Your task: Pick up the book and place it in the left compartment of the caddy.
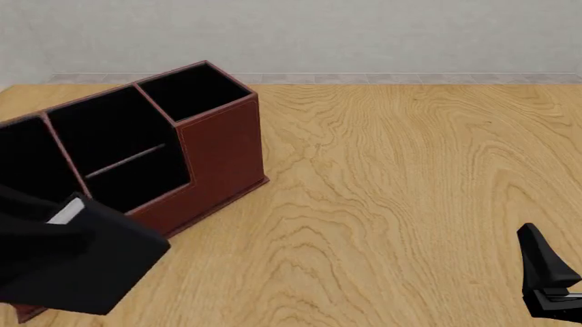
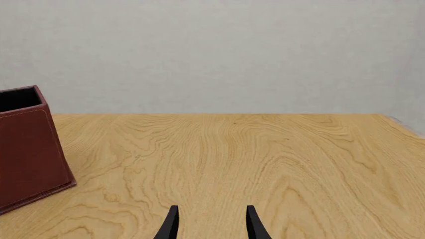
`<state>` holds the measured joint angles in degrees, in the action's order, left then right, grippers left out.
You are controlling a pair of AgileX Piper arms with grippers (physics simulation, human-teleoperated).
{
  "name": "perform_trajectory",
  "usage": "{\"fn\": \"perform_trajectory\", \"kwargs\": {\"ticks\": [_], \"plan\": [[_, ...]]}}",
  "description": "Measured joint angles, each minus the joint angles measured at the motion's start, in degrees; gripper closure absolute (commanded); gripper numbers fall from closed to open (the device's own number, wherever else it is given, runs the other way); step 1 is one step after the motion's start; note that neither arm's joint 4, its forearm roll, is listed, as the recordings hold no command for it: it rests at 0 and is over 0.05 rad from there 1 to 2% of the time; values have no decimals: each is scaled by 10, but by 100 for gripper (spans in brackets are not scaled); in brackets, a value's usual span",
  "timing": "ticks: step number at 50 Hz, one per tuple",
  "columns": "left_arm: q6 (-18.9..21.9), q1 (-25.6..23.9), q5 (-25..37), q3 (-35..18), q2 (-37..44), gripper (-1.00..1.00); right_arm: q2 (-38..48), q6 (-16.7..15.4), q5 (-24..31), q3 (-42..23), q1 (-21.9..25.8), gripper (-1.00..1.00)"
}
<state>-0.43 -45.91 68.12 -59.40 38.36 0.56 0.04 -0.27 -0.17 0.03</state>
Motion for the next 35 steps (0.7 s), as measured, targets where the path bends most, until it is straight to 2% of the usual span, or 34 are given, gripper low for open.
{"fn": "perform_trajectory", "kwargs": {"ticks": [26, 35], "plan": [[-167, 39, 16, -8, -34, 100, 0, 0, 0, 0, 0, -100], [-194, 66, 17, -2, -44, 100, 0, 0, 0, 0, 0, -100]]}}
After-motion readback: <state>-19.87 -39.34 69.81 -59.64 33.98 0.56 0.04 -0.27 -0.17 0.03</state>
